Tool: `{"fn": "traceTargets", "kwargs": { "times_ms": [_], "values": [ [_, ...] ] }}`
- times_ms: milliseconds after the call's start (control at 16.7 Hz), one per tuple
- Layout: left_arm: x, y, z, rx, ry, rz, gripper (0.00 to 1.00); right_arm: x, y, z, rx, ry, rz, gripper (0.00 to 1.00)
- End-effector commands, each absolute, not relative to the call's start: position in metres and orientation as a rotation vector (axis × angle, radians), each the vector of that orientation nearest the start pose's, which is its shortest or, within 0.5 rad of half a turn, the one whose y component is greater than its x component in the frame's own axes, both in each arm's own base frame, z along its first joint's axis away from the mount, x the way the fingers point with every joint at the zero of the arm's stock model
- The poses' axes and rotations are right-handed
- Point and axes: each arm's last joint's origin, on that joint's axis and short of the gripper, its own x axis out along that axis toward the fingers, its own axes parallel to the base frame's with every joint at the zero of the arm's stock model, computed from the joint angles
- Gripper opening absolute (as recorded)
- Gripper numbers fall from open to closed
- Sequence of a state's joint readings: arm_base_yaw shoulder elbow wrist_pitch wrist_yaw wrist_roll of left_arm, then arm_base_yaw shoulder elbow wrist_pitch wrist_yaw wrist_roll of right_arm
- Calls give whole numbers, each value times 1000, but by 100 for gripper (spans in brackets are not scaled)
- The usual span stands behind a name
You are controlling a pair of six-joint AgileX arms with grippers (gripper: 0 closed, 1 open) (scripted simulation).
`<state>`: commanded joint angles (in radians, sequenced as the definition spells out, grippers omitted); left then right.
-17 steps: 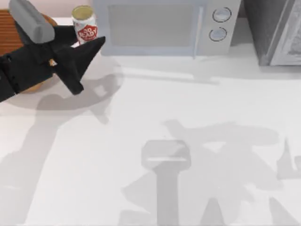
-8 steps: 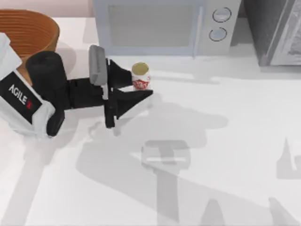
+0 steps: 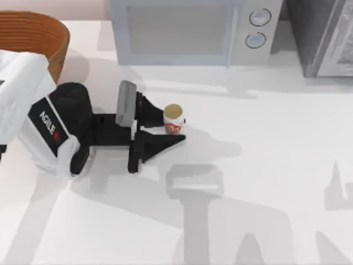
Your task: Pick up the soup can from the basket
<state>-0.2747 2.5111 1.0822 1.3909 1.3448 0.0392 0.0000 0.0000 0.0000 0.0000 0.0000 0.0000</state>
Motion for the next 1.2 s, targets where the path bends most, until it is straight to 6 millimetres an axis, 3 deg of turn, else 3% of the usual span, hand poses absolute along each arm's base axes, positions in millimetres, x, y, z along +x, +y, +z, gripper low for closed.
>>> {"fn": "traceTargets", "kwargs": {
  "times_ms": [180,960,1200],
  "values": [
    [386,-136,18,0,0,-1591,0,106,-1,160,0,0,0,100],
    [386,-136,18,0,0,-1591,98,106,-1,160,0,0,0,100],
    [386,-136,18,0,0,-1591,100,106,-1,160,0,0,0,100]
  ]
}}
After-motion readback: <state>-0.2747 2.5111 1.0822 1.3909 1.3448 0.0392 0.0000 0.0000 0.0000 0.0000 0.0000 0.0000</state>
